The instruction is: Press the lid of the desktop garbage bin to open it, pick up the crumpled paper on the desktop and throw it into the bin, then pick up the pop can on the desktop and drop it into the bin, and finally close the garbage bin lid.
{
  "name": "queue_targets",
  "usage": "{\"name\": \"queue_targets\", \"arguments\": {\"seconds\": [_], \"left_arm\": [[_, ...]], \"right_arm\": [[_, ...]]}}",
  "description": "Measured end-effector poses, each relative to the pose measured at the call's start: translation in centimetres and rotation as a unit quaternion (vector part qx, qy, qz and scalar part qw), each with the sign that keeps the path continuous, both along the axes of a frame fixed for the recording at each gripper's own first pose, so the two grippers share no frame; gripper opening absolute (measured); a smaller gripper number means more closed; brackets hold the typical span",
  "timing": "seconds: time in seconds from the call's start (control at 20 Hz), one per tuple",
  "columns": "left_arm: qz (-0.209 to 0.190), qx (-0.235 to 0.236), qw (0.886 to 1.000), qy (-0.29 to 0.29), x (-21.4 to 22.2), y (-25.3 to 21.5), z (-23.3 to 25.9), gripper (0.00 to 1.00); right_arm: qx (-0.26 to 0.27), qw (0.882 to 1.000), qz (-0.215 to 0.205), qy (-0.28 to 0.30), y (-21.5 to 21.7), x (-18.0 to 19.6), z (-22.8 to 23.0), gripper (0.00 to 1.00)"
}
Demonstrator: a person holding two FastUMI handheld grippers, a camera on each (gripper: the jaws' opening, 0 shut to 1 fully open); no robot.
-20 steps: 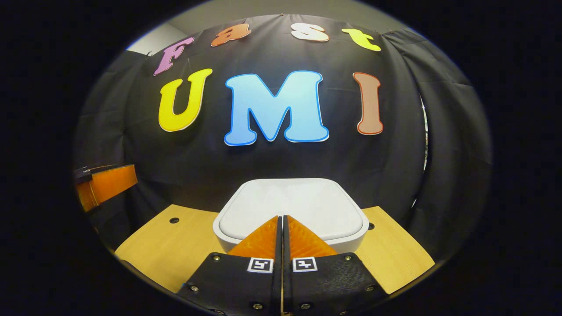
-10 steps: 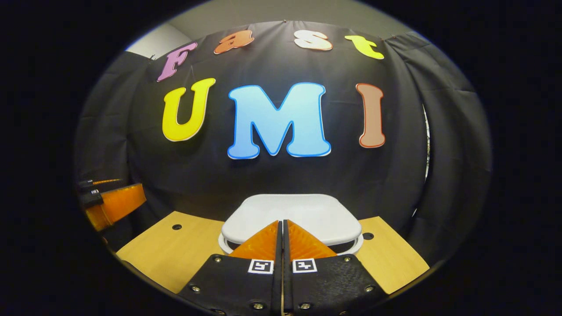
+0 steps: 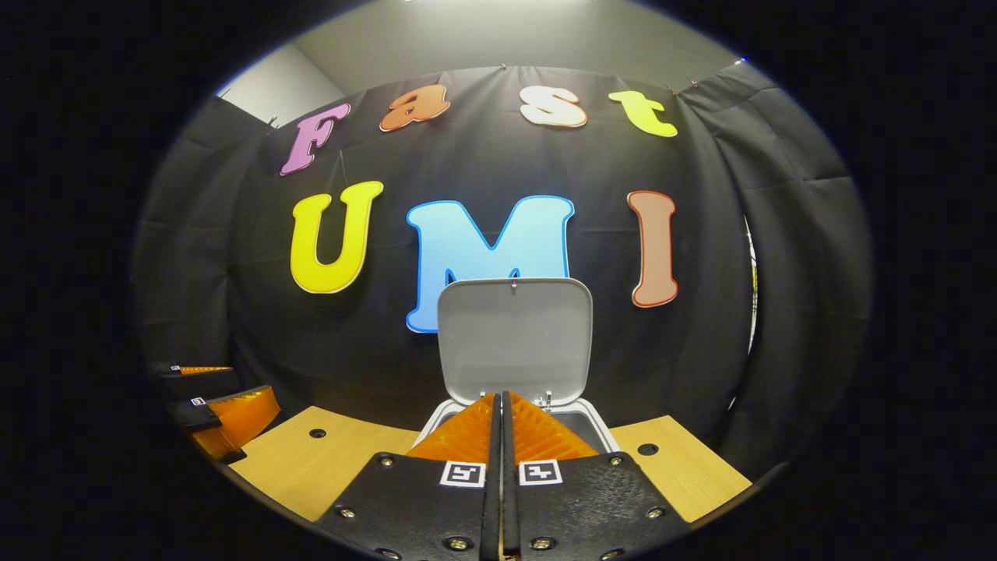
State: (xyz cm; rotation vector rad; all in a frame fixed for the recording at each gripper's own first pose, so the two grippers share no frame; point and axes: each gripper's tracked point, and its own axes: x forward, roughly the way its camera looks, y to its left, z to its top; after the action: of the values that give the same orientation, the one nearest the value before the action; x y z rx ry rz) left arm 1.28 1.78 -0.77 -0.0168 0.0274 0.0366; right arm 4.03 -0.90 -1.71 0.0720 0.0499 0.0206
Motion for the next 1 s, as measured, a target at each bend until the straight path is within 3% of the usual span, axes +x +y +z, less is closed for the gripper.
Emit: {"name": "queue_targets", "arguments": {"seconds": [0.55,1.0], "left_arm": [[-0.001,-0.001,1.0,0.0,0.0,0.1,-0.1,0.95],[0.015,0.0,1.0,0.023,-1.2,2.2,-3.5,0.95]], "right_arm": [[0.008,1.0,0.001,-0.002,0.2,-0.2,0.3,0.01],[0.001,1.0,0.015,0.01,0.8,-1.6,0.0,0.02]]}}
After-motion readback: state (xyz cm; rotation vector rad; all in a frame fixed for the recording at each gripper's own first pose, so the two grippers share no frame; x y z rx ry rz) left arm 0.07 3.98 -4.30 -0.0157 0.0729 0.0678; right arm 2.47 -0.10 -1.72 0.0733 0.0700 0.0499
